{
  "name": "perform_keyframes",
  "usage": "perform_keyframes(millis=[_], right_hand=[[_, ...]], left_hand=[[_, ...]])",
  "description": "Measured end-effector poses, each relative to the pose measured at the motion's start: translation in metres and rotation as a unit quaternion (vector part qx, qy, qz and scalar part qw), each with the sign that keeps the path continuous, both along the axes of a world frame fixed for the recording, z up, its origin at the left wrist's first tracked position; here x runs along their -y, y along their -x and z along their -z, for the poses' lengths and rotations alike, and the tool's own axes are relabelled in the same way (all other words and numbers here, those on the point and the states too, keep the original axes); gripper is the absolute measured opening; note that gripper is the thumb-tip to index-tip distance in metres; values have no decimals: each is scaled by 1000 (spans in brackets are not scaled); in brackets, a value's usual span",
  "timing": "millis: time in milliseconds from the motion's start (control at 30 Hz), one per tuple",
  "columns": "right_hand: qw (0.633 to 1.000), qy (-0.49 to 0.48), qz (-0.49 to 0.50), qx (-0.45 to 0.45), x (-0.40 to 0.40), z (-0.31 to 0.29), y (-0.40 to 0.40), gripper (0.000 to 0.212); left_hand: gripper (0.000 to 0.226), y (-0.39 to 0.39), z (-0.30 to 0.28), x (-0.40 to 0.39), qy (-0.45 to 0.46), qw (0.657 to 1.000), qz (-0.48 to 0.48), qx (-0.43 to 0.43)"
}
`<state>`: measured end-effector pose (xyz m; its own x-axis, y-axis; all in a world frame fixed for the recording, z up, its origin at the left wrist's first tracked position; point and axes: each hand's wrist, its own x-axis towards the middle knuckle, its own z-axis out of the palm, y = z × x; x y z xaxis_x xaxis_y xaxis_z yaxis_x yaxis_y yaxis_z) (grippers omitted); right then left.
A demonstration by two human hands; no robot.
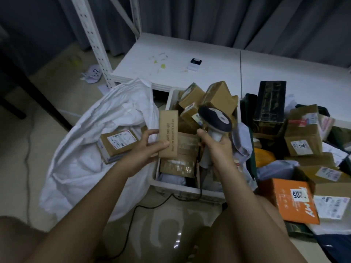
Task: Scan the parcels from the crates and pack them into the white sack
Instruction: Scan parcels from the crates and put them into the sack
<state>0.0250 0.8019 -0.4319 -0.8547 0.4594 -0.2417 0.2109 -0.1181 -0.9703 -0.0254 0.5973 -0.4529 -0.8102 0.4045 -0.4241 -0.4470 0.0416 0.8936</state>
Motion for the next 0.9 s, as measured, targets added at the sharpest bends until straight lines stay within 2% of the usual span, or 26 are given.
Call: perform_keyframes(millis=[100,167,233,300,367,433,467,533,667,767,900], right_hand=[[998,25,-65,-4,32,-8,-10,28],[993,72,-90,6,51,-10,-19,35],[991,104,-86,11,66,-13,-26,42],[991,103,-80,11,77,-17,-32,50],[995,80,-67,2,87,-19,-38,61],[998,38,-46,-11,99,-25,-45,59],[999,17,-36,-25,104,-25,-47,51],[999,-14,-23,-44,116,-26,-52,33],[998,-27,-20,-49,140,-27,-56,33],[997,-12,-54,-51,144,-32,-59,24],[995,-43,-93,-12,132,-33,-58,13]], left_hand=[[57,-29,-16,20,-138,989,20,56],[74,-41,-22,35,-183,980,24,75],[78,-53,-29,51,-210,974,17,86],[61,-62,-37,66,-183,981,-9,64],[44,-68,-42,77,-112,992,-60,16],[35,-73,-49,85,-47,992,-116,-25],[33,-76,-53,88,-29,991,-128,-36],[33,-84,-59,94,-14,991,-122,-46],[50,-99,-62,100,10,997,-46,-53],[56,-97,-56,109,-5,995,-87,-54],[46,-84,-54,129,12,987,-157,-43]])
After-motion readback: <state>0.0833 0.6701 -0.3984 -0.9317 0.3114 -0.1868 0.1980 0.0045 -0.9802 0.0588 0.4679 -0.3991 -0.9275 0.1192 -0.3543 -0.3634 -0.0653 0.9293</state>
